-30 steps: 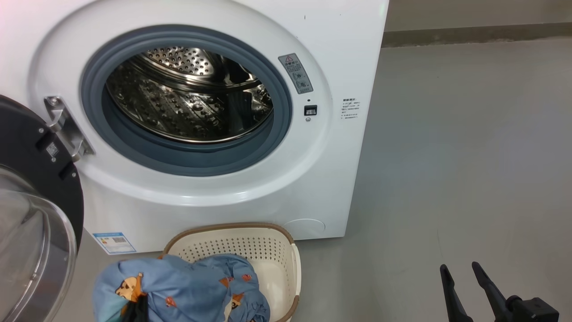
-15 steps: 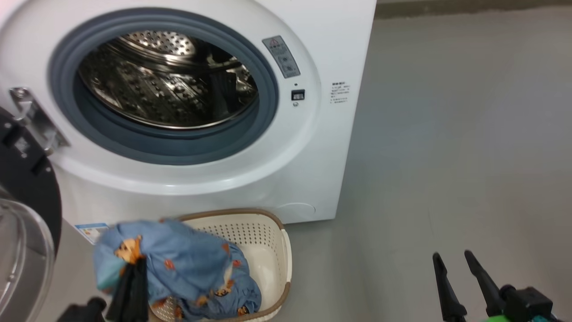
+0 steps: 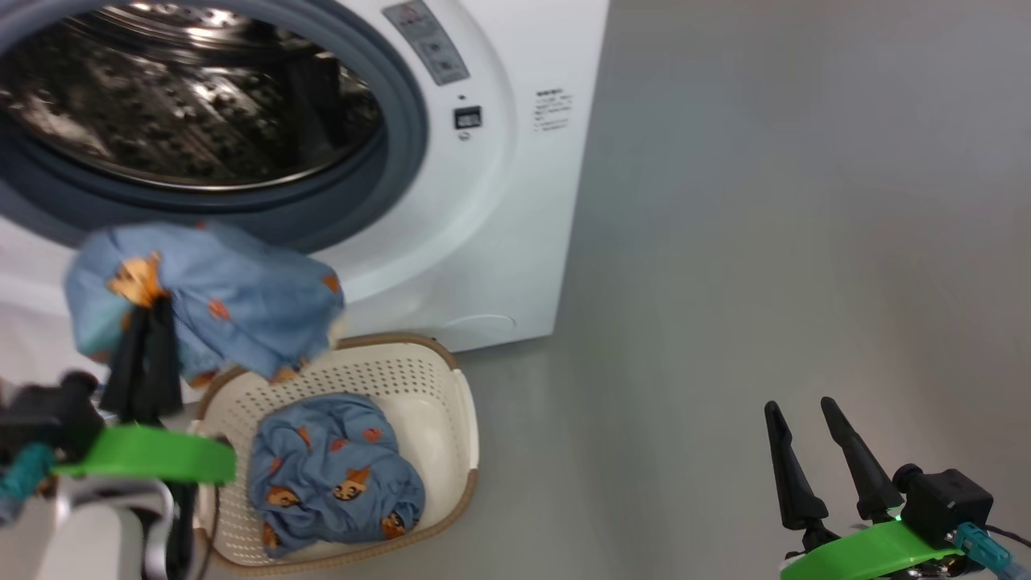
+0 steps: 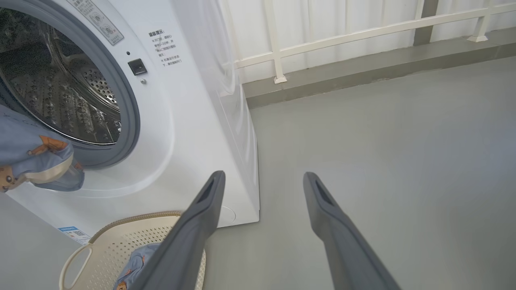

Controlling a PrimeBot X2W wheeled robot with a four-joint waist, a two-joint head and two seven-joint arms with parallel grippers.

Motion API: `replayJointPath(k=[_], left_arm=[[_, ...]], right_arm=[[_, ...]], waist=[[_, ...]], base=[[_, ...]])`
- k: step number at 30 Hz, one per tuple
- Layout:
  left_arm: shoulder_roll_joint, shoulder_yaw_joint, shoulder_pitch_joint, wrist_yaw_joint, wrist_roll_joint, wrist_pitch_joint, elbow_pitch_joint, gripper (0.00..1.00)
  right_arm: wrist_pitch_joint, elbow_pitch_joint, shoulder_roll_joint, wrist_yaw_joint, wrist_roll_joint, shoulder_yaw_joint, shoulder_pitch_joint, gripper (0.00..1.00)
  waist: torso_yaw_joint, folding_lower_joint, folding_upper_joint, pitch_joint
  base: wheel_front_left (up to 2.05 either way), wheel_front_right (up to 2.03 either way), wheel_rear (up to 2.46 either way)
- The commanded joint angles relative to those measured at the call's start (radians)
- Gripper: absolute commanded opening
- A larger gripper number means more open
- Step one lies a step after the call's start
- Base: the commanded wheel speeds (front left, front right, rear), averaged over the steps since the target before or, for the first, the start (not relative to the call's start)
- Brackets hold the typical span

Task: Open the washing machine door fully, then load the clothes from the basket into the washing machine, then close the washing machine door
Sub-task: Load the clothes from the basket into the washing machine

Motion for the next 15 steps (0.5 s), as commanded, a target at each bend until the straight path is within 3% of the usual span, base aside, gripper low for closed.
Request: replayJointPath(k=[1,15], left_arm=[[0.036,0.041,-0.064,-0.001,0.016,-0.011,-0.009,0.00],[0.111,0.059,-0.318,0.001,0.046,-0.011,0.217,0.00]], right_arm=[[-0.005,-0.021,-0.006,0.002,0.014,0.026,-0.031,1.00],[-0.005,-0.018,-0.006,0.002,0.037,0.056,-0.077,1.00]], waist=[[-0.046,0.0000,-0.0001,0.045],[-0.117,0.0000,-0.0001,0.128]], base=[[0.00,0.00,0.00],[0.00,0.00,0.00]])
